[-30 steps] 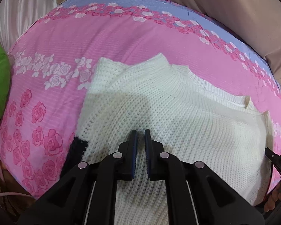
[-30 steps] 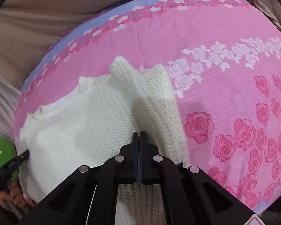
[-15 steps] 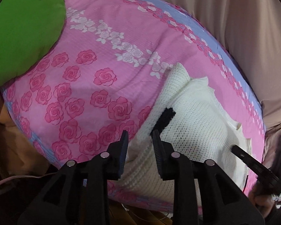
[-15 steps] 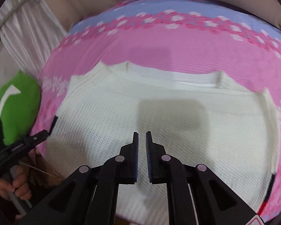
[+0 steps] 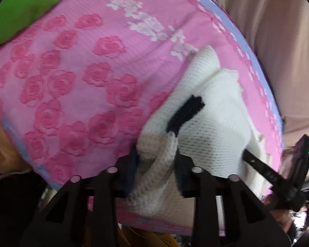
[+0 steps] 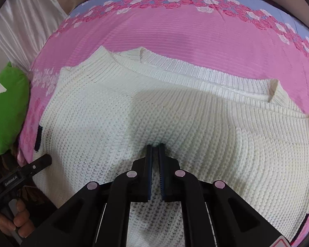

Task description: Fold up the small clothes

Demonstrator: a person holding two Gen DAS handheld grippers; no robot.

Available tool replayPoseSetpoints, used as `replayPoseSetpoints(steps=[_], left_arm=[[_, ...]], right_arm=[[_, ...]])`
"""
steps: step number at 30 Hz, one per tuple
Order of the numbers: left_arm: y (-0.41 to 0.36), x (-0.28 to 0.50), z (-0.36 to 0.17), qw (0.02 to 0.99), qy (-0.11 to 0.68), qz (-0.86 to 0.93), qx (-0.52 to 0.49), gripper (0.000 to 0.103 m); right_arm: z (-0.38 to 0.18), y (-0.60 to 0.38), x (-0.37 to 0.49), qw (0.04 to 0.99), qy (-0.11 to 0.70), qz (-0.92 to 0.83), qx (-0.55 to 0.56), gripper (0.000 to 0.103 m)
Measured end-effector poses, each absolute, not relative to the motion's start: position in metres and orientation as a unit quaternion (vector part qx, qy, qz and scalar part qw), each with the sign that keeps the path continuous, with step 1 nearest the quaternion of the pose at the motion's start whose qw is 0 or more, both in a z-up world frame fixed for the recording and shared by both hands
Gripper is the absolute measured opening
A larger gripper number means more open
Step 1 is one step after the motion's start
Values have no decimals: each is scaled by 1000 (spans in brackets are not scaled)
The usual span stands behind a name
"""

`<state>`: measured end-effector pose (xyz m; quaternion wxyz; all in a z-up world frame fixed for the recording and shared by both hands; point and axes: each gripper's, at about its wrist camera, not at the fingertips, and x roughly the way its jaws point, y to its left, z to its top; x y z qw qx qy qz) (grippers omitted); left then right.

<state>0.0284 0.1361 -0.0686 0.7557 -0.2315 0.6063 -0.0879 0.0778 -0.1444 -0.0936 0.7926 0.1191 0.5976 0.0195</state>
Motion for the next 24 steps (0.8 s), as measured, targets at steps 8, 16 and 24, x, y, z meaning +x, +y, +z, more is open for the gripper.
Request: replayPoseSetpoints(steps=[8, 16, 24], left_arm=[[43, 10, 54, 806, 509, -263, -147, 23], [-122, -51, 75, 753, 487, -442, 28, 24], [-179, -103, -2, 691, 548, -441, 166, 55]], right_arm=[[-72, -188, 38, 786, 564, 8, 253, 12], [-34, -290, -69, 804, 483, -88, 336, 15], [-41, -345, -143, 786, 445, -143, 406, 27]])
